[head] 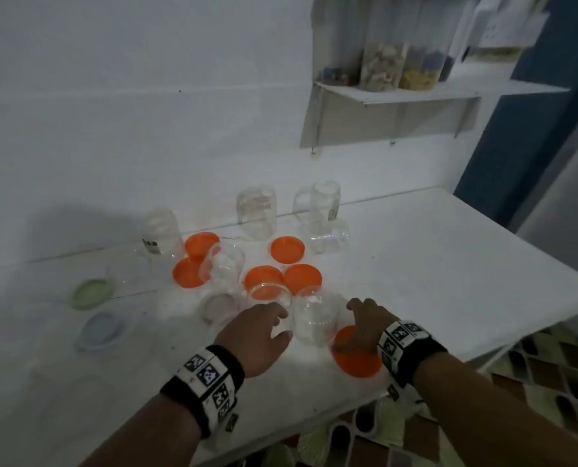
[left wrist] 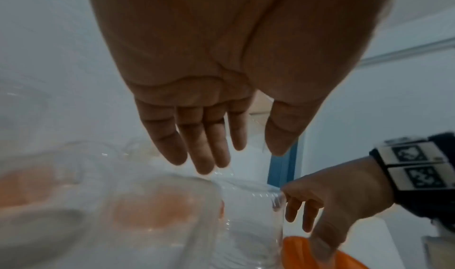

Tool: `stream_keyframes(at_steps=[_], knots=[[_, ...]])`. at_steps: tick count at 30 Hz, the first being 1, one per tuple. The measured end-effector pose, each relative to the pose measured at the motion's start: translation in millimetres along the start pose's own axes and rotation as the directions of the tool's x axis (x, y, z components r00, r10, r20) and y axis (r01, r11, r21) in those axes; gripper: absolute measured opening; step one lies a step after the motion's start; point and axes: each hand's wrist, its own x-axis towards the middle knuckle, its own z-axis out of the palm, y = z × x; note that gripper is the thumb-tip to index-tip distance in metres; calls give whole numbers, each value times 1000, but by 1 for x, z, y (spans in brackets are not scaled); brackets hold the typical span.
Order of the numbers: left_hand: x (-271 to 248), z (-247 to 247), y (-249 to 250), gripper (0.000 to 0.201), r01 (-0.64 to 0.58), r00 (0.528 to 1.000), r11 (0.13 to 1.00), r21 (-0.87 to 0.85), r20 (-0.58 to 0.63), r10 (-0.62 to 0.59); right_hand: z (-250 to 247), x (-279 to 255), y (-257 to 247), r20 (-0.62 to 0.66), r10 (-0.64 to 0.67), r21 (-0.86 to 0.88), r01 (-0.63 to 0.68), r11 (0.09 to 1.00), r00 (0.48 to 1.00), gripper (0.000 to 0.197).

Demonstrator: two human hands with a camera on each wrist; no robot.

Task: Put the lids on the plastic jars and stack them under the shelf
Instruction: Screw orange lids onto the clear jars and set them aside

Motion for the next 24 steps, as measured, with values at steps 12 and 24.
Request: stream_keyframes(at_steps=[12,24], knots=[[109,66,67,105,194,971,887,420,49,-235,6,37,42,188,-230,-171,262,950,955,109],[140,36,74,95,219,931,762,-609,-104,-351,-126,67,101,-15,-329,460,299,836,944,93]])
